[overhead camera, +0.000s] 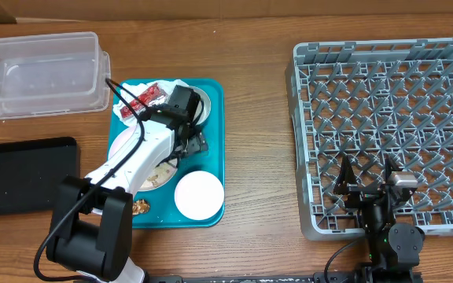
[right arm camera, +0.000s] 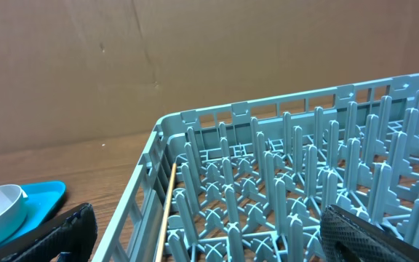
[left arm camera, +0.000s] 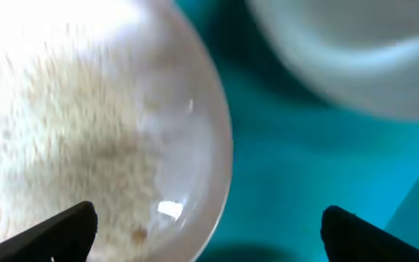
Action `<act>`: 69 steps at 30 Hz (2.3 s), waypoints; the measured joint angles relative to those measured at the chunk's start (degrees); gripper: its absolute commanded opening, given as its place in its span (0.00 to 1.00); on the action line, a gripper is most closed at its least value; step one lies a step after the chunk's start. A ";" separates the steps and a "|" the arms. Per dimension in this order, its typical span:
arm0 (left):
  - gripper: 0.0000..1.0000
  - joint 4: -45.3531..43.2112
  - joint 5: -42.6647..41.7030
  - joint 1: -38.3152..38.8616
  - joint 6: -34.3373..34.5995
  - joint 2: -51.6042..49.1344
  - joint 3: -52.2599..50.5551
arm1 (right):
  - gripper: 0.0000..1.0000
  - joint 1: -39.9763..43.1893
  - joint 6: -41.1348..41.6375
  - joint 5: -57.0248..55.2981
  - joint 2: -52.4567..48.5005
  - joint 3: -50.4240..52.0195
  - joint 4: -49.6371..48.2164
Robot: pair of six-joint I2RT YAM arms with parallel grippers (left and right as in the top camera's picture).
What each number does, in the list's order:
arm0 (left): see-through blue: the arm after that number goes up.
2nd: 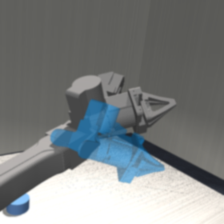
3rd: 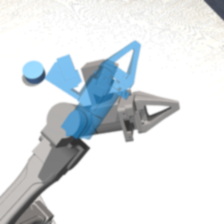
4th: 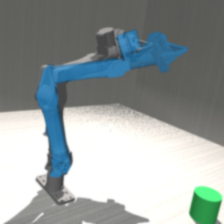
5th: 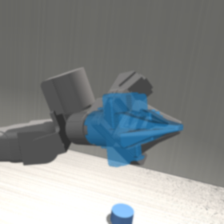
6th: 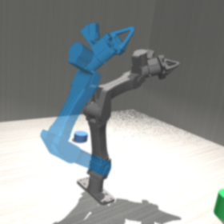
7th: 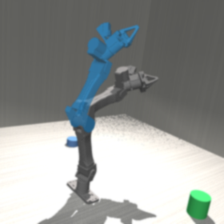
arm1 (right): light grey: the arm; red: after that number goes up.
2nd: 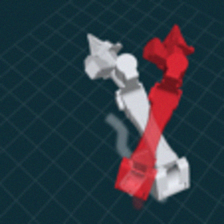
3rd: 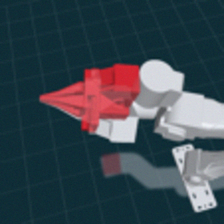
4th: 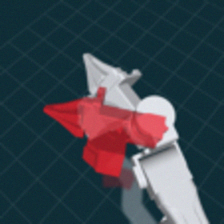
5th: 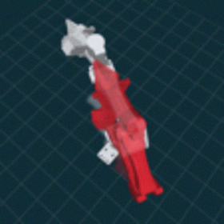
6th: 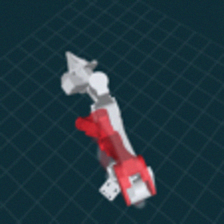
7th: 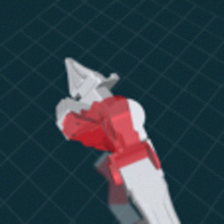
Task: Sort waste into correct bins and load items into the dishwasher
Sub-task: 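Grasp the white rice plate's edge with the left gripper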
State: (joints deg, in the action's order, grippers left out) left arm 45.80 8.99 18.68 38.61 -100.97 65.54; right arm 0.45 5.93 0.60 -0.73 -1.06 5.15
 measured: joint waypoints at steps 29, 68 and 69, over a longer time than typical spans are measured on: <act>0.58 -4.94 -3.17 0.00 -9.44 0.00 -5.09 | 1.00 0.00 0.02 0.00 0.00 0.00 0.00; 0.04 -2.36 -0.17 0.48 -10.51 0.00 -5.25 | 1.00 0.00 0.00 -0.02 0.00 0.00 0.00; 0.04 -1.57 -0.17 0.48 -10.54 0.00 -4.79 | 1.00 0.00 0.00 0.00 0.00 0.00 0.00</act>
State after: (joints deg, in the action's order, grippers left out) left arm 44.23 8.82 19.16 28.08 -100.97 60.75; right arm 0.45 5.93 0.60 -0.73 -1.06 5.15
